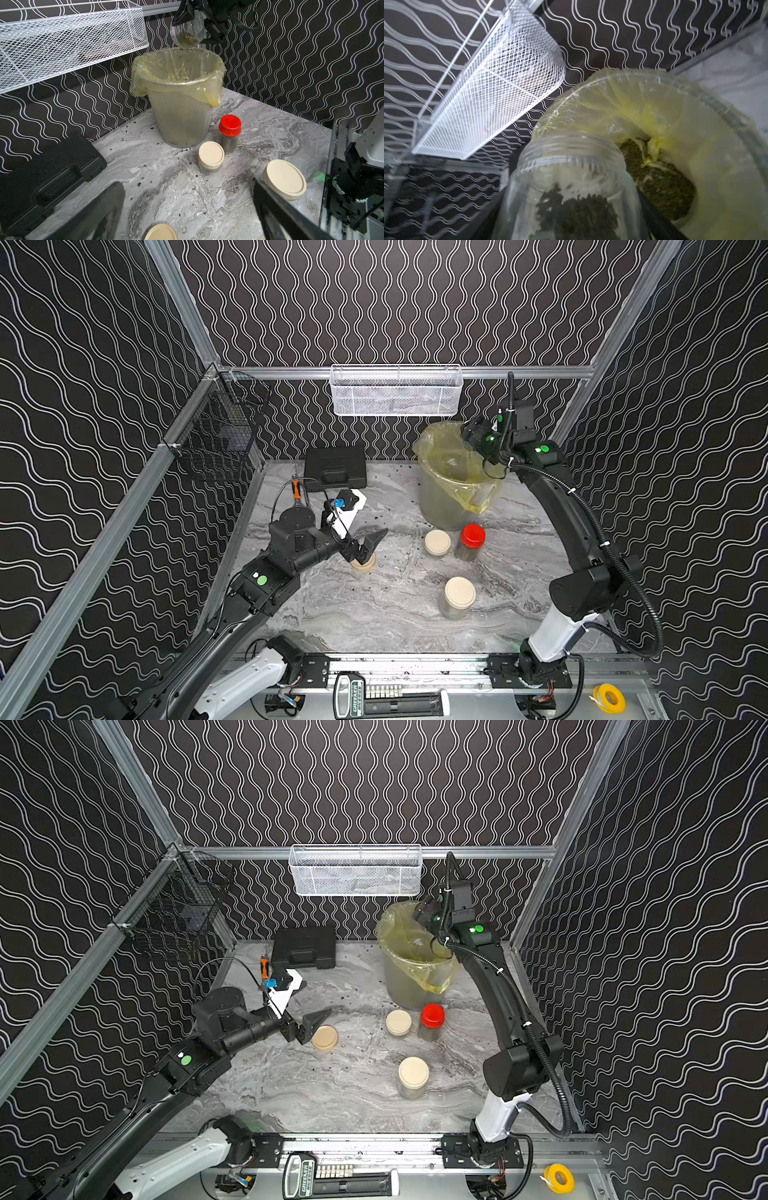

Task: Empty moldy tea leaves from jars
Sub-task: Pour the moldy tea leaves from the jar into the trash bin.

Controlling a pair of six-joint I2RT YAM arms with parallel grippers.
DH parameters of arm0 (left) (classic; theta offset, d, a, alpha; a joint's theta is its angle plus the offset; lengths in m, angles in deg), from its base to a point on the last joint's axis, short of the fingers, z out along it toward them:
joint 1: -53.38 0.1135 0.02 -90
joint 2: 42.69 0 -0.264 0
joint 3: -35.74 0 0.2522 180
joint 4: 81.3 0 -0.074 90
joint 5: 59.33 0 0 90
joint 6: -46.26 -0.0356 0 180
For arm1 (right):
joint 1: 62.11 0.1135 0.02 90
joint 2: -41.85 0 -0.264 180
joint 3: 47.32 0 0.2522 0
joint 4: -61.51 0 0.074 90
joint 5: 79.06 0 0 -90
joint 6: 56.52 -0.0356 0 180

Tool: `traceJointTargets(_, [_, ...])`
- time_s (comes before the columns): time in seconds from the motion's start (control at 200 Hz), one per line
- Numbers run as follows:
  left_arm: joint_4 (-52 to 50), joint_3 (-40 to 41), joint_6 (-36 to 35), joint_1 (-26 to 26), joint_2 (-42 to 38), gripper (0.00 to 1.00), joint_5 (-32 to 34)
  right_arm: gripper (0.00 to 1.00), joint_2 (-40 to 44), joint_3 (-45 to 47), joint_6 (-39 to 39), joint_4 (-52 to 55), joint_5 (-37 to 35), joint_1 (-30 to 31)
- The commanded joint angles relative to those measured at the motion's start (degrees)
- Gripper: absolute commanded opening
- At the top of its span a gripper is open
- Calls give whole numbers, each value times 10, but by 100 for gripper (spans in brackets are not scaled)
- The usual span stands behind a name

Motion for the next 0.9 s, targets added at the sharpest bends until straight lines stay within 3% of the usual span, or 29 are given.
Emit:
traceJointTargets(0.0, [8, -5, -3, 1, 3, 99, 6, 11, 2, -6, -164, -15, 2, -1])
traceJointTargets(0.305, [3, -7, -4, 1, 4, 99, 11, 0, -25, -22, -392, 28, 29, -6])
traceJointTargets(0.56, [1, -8, -5, 0, 5, 99, 15, 0, -69, -62, -442, 71, 52, -5])
traceJointTargets(0.721, [-1, -9, -5, 0, 7, 99, 17, 2, -133, -136, -368, 111, 50, -6])
traceJointTargets(0.896, [-2, -9, -4, 0, 9, 99, 18, 0, -148, -131, -77, 43, 37, -5])
